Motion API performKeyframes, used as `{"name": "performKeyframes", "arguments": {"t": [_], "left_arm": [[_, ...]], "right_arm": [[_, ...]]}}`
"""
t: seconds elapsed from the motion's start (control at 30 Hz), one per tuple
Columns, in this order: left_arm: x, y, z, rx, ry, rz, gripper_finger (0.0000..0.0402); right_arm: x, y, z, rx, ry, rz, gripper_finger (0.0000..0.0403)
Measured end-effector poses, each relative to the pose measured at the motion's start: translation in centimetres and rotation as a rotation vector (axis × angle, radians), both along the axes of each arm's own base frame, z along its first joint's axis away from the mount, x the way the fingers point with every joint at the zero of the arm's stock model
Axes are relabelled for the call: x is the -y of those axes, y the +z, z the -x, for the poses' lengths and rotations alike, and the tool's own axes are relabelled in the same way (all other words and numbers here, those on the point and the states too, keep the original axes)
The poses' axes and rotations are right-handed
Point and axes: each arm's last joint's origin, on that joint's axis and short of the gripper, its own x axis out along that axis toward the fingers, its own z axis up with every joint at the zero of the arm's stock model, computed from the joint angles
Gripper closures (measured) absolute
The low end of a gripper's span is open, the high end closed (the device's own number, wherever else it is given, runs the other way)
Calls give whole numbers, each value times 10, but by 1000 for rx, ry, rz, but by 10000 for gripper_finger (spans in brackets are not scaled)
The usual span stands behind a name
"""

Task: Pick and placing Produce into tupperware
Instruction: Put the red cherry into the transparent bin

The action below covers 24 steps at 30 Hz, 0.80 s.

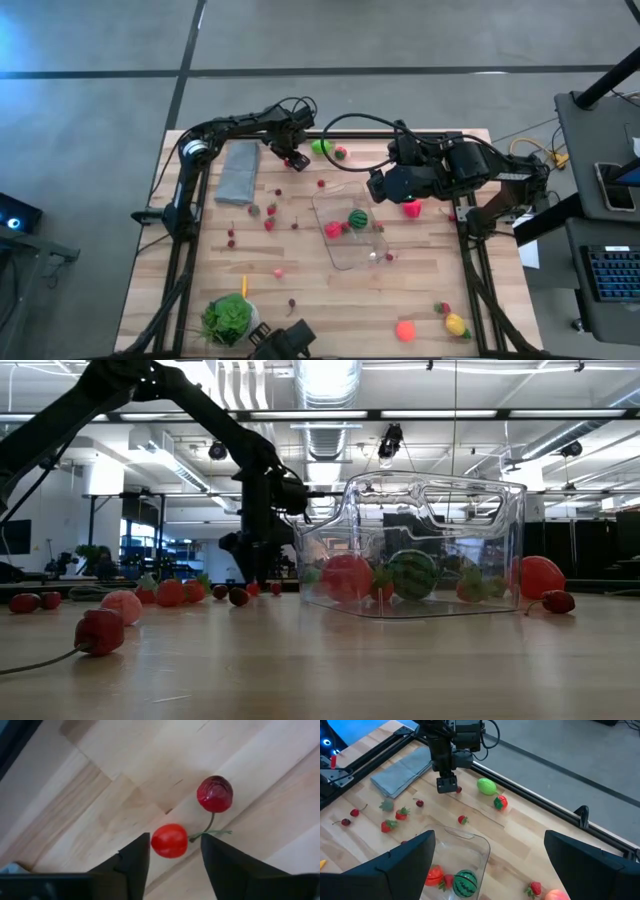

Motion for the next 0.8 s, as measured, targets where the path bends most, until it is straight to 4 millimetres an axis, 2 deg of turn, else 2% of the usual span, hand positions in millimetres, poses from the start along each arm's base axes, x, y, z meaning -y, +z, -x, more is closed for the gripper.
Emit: {"name": "performKeyframes", "arguments": {"t": [0.17,0.57,0.8], "left_arm": [[0,0,0,4,0,-4,280],[3,-18,3,-24,0,30,283],[2,-17,2,-23,0,29,284]], "right_arm": [[0,0,0,0,0,-1,37],[0,0,0,0,0,-1,37],[0,0,0,0,1,-1,37]]}}
